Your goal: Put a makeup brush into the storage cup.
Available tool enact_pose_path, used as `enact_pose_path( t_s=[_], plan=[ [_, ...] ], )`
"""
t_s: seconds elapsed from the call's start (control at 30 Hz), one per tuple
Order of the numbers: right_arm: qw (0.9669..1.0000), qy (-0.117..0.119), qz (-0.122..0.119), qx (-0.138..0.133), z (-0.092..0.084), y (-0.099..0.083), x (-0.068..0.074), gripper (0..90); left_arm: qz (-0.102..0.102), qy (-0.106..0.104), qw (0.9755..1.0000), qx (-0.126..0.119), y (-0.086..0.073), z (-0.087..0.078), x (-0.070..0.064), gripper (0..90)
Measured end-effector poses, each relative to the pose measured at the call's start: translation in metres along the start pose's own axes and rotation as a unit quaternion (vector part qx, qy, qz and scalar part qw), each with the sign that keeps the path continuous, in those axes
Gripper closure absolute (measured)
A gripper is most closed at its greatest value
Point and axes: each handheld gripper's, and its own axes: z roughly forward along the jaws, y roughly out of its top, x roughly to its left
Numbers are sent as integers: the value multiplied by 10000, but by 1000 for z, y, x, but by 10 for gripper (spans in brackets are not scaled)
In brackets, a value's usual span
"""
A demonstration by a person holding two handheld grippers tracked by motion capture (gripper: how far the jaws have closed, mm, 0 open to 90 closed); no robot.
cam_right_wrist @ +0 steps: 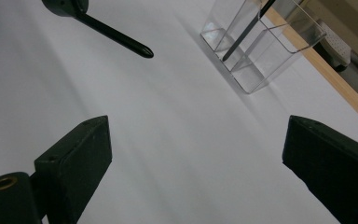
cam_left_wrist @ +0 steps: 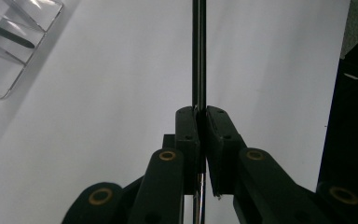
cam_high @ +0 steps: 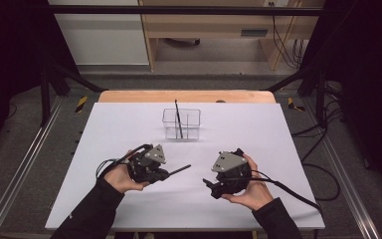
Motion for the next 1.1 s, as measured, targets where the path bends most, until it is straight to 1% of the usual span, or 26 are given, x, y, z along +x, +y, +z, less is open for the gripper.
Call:
enact_pose_path(
  t_s=[0.1,0.27,0.47,0.63,0.93,1.03,1.1],
  plan=[
    [9999,122,-114,23,1,3,4,93,53,-39,10000,40,2,1,0,835],
    [9991,208,-365,69,4,7,9,96,147,-135,9997,115,7,2,0,835],
    [9981,241,-566,79,6,11,15,99,260,-291,9991,141,11,2,-1,834],
    [9973,257,-689,80,7,13,19,101,350,-346,9985,234,14,3,-3,834],
    [9939,229,-1069,159,10,16,26,106,470,-444,9974,332,20,3,-4,834],
    [9925,211,-1189,199,11,17,29,111,475,-485,9969,387,21,4,-4,834],
    [9918,245,-1232,216,12,18,30,115,469,-528,9967,404,22,5,-4,834]
  ],
)
